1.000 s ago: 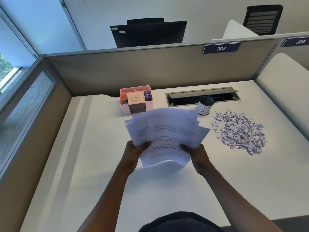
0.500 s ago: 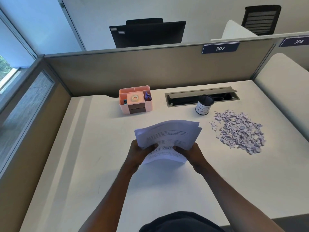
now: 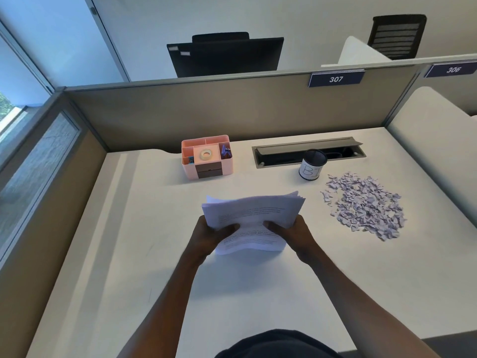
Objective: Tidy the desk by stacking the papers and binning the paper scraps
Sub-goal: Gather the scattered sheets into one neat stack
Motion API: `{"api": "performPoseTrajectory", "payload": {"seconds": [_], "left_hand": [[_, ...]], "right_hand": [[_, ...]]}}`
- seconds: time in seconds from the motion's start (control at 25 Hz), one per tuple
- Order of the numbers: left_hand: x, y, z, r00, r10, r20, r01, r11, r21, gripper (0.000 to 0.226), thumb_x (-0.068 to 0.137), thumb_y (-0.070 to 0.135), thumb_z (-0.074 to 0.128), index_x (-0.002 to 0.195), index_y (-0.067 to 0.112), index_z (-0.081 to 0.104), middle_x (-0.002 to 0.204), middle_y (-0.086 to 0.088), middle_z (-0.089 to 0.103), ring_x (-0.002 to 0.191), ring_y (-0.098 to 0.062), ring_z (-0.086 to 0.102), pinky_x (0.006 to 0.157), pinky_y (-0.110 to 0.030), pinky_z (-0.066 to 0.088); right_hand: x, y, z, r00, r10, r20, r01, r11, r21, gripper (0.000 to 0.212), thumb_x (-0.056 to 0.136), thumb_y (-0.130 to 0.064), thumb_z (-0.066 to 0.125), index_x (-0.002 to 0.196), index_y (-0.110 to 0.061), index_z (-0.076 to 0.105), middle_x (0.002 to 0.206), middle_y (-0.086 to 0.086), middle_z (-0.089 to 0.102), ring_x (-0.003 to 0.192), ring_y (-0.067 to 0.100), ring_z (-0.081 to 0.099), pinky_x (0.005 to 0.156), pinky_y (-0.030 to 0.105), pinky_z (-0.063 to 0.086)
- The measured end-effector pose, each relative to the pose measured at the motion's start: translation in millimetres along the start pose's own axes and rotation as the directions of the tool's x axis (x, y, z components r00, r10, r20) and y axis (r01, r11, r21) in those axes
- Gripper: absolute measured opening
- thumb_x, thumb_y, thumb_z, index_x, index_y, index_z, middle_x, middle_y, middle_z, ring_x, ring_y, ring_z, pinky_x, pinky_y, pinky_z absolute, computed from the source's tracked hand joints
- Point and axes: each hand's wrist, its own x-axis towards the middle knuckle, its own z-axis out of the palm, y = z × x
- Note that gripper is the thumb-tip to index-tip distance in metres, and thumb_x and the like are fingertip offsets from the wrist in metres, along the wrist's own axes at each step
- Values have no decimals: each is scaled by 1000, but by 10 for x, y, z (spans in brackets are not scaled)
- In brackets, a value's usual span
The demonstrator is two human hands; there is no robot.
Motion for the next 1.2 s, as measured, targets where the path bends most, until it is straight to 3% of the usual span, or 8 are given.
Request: {"api": "performPoseTrajectory", "payload": {"seconds": [0.16,0.36,0.52,0.64,0.72,0.88,1.0,1.2], "left_hand": [[38,0,-24,1000,-26,-13,26,999,-23,42,75,30,92,114,25,78,115,-6,80,110,-30,75,98,-58,59],[-19,-41,70,995,-83,-58,75,990,-123,25,76,24,89,101,21,83,111,-11,81,106,-32,76,99,-63,58],[-36,-59,24,996,-80,-33,76,990,-116,30,77,25,90,106,19,82,112,-12,80,108,-35,75,99,-63,58],[-54,-63,5,998,-61,-11,60,994,-91,30,80,27,88,108,20,80,112,-12,80,108,-37,74,99,-63,58],[-77,-74,6,999,-43,0,43,995,-90,25,84,22,85,109,24,80,113,-12,80,108,-36,75,99,-60,58],[-120,-15,29,1000,10,19,-8,995,-104,32,84,35,84,112,23,77,110,-10,79,105,-32,75,94,-50,61],[-146,4,23,1000,7,19,-5,995,-100,58,76,55,86,119,20,68,109,-9,77,103,-30,73,93,-46,62],[-158,-46,38,999,-45,-19,43,994,-97,30,82,29,81,111,24,77,109,-10,80,104,-32,74,98,-57,58]], "right_hand": [[16,-22,-44,999,38,33,-41,993,114,33,88,-17,78,120,-10,71,117,10,75,109,34,70,94,47,59],[-40,59,71,1000,26,0,-26,999,36,38,82,-21,85,117,-17,71,115,6,76,107,31,71,95,56,57],[-43,-341,159,965,-164,-204,156,986,-55,58,83,-38,80,134,-24,55,122,0,68,114,26,66,88,37,60],[-194,-719,346,723,-621,-303,438,751,-494,65,89,-37,67,145,-13,43,138,3,54,130,20,51,108,36,44],[-357,-941,601,612,-779,-133,501,513,-697,67,91,-33,64,147,-4,43,149,9,48,141,23,42,118,35,31],[-398,-831,980,740,-628,241,460,212,-862,72,97,-56,45,154,-13,35,160,5,38,152,22,28,127,42,13],[-331,-657,1013,825,-493,276,390,144,-909,73,94,-64,45,151,-20,35,156,2,43,148,22,33,128,43,5],[-287,-833,797,792,-498,354,456,96,-885,58,89,-49,66,137,-20,51,129,0,63,120,19,57,116,39,33]]}}
